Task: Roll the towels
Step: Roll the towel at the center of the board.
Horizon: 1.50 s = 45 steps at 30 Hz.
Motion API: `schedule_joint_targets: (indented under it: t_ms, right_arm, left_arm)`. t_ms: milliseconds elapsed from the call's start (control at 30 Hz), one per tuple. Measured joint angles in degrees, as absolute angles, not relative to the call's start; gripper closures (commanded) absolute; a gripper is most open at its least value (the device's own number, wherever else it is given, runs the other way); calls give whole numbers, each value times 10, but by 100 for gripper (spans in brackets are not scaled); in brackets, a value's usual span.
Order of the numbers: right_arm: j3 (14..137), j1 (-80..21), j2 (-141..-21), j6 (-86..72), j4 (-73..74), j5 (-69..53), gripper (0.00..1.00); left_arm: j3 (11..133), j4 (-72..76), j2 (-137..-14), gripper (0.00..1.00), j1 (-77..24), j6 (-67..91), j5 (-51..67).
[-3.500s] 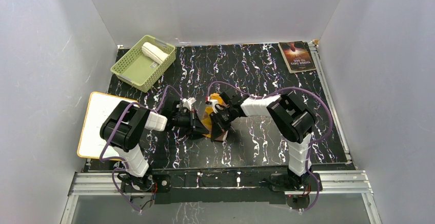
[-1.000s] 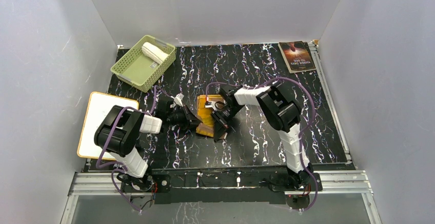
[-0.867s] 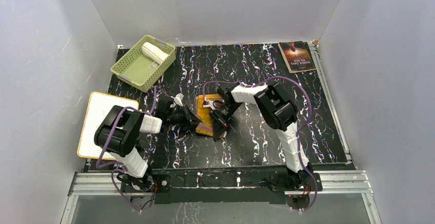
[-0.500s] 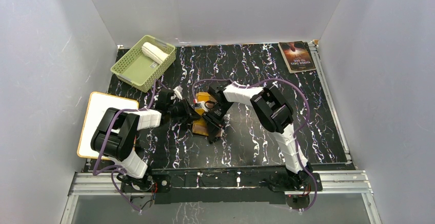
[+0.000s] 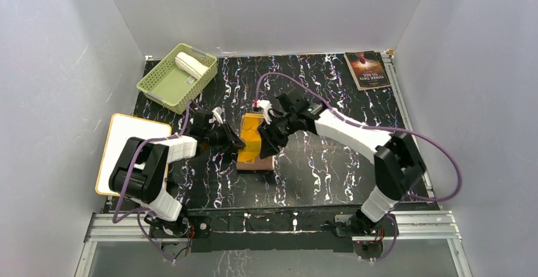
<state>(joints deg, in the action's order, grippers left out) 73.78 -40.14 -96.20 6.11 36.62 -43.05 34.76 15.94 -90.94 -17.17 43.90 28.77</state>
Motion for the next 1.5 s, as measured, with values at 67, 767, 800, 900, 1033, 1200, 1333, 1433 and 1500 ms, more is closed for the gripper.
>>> schedule_joint_targets:
  t_ms: [67,767,800,900,1033,1200,1333,1433,1500]
  right_arm:
    - [691,-404,-920,32,320,-415,61]
    - [278,-506,-700,121,-104,-178,19]
    - [270,-506,-702,138,-118,-186,20]
    - [267,-506,-722,185,-157,-215,22]
    - [273,-500,-762,225,-181,-261,24]
    - [292,-479,-807,248,-178,-320,28]
    - [318,-473,-834,259,-170,-350,33]
    - [333,-473,-850,269,-168,-362,43]
    - [343,-473,-862,274,-163,-367,44]
  left_arm:
    - [351,135,-887,80,-165,435,287]
    - [317,11,-628,42,-243,282,323]
    - [318,13,-630,39,-253,275,311]
    - [318,26,-651,35,-283,240,273]
    - [320,21,-681,33,-292,194,248]
    - [357,-25,-708,38,-292,173,240]
    - [385,-44,-717,39,-287,165,241]
    - [386,-49,-715,41,-278,161,253]
    - [388,-56,-718,43,-269,158,263]
